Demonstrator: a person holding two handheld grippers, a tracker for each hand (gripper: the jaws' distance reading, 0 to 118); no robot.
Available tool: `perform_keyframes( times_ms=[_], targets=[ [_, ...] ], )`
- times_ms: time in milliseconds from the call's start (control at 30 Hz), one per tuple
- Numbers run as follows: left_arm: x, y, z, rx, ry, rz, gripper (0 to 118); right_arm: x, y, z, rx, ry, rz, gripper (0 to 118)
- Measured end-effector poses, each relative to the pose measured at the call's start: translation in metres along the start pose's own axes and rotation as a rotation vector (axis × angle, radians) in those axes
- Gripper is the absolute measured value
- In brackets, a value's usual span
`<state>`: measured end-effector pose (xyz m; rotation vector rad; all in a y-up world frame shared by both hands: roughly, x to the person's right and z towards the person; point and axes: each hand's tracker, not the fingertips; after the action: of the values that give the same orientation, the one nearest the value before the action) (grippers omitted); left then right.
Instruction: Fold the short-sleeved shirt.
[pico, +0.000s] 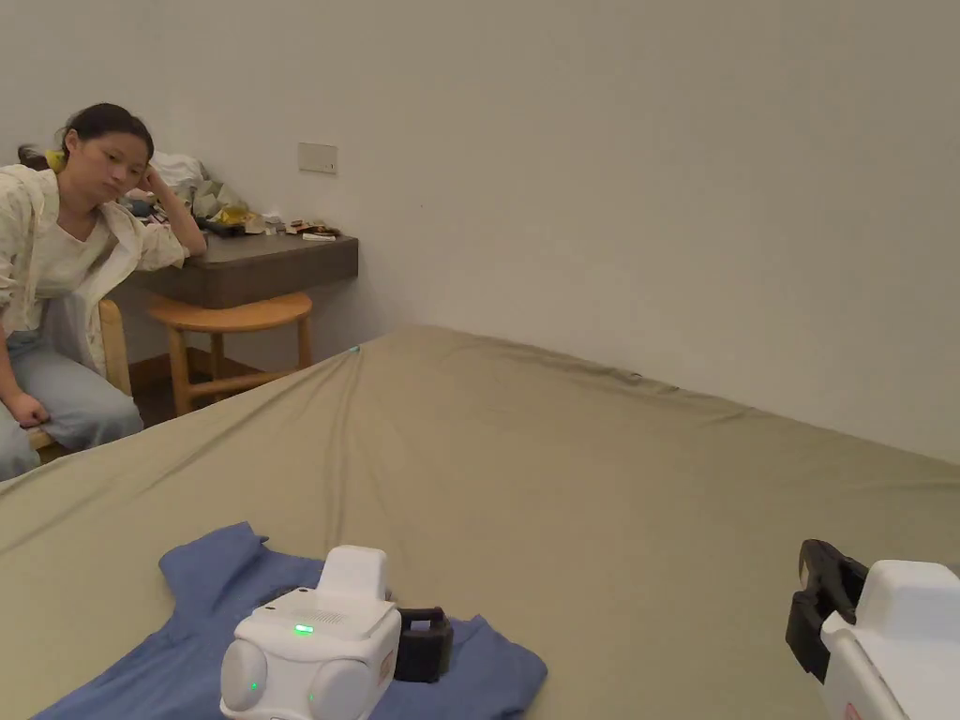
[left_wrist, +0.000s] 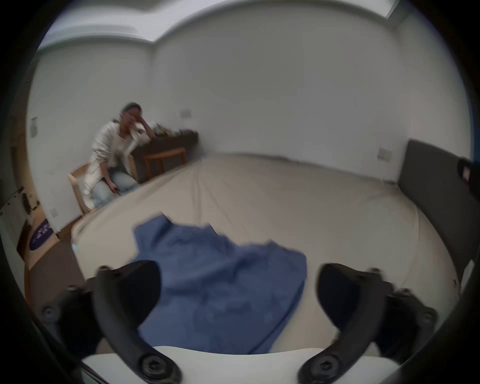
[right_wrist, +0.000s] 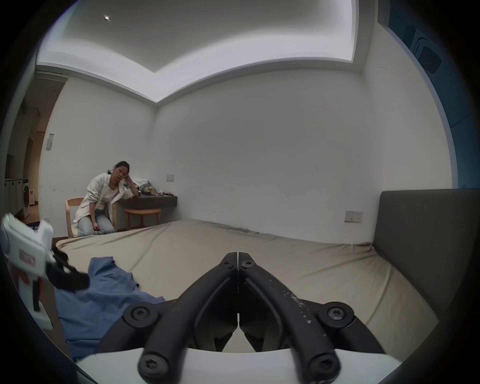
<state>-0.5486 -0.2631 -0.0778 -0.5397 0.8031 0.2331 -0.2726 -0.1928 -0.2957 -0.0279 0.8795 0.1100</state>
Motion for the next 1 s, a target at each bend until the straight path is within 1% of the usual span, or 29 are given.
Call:
perform_keyframes(
  times_ms=[100, 267, 300, 333, 367, 400, 433, 467, 500, 533, 600, 633, 667, 700, 767, 800, 833, 867, 1000],
  targets=[
    [0.018, -0.030, -0.042, -0.144, 0.024, -0.041, 113, 0.009, -0.008, -0.007, -0.036, -0.037, 0.014, 0],
    [0.051, -0.068, -0.101, -0.321, -0.040, -0.090, 112, 0.021, -0.023, -0.019, -0.100, -0.072, 0.037, 0],
    [0.057, -0.073, -0.104, -0.354, -0.041, -0.104, 110, 0.023, -0.026, -0.022, -0.111, -0.076, 0.036, 0],
    [0.061, -0.079, -0.111, -0.393, -0.030, -0.121, 103, 0.026, -0.030, -0.025, -0.126, -0.082, 0.038, 0],
    [0.063, -0.083, -0.117, -0.417, -0.020, -0.130, 101, 0.027, -0.034, -0.027, -0.138, -0.088, 0.039, 0],
    [0.063, -0.086, -0.121, -0.443, -0.020, -0.120, 101, 0.029, -0.037, -0.029, -0.150, -0.090, 0.040, 0],
    [0.049, -0.088, -0.118, -0.429, -0.051, -0.067, 101, 0.030, -0.040, -0.030, -0.159, -0.093, 0.041, 0],
    [0.042, -0.080, -0.117, -0.430, -0.047, -0.014, 102, 0.033, -0.043, -0.034, -0.169, -0.095, 0.044, 0],
    [0.036, -0.075, -0.118, -0.446, -0.052, 0.015, 98, 0.034, -0.045, -0.036, -0.175, -0.097, 0.045, 0],
    [0.029, -0.068, -0.118, -0.412, -0.030, 0.011, 85, 0.035, -0.046, -0.037, -0.181, -0.098, 0.041, 0],
    [0.034, -0.061, -0.135, -0.407, -0.048, 0.009, 65, 0.037, -0.047, -0.039, -0.185, -0.099, 0.026, 0],
    [0.033, -0.057, -0.138, -0.396, -0.013, 0.017, 36, 0.038, -0.046, -0.039, -0.181, -0.098, 0.019, 0],
    [0.029, -0.056, -0.140, -0.403, 0.062, 0.020, 6, 0.038, -0.044, -0.037, -0.177, -0.097, 0.015, 0],
    [0.017, -0.063, -0.143, -0.381, 0.089, 0.060, 7, 0.038, -0.043, -0.035, -0.173, -0.096, 0.015, 0],
    [-0.005, -0.058, -0.148, -0.396, -0.010, 0.238, 7, 0.040, -0.040, -0.032, -0.161, -0.093, 0.019, 0],
    [-0.008, -0.057, -0.149, -0.382, -0.006, 0.252, 7, 0.040, -0.039, -0.030, -0.157, -0.093, 0.022, 0],
    [-0.001, -0.055, -0.121, -0.322, 0.022, 0.208, 7, 0.042, -0.037, -0.028, -0.154, -0.095, 0.023, 0],
    [0.003, -0.054, -0.115, -0.291, 0.037, 0.159, 7, 0.042, -0.034, -0.025, -0.150, -0.097, 0.021, 0],
    [0.025, -0.033, -0.070, -0.111, 0.000, 0.080, 7, 0.056, -0.023, -0.008, -0.120, -0.120, 0.002, 0]
  ],
)
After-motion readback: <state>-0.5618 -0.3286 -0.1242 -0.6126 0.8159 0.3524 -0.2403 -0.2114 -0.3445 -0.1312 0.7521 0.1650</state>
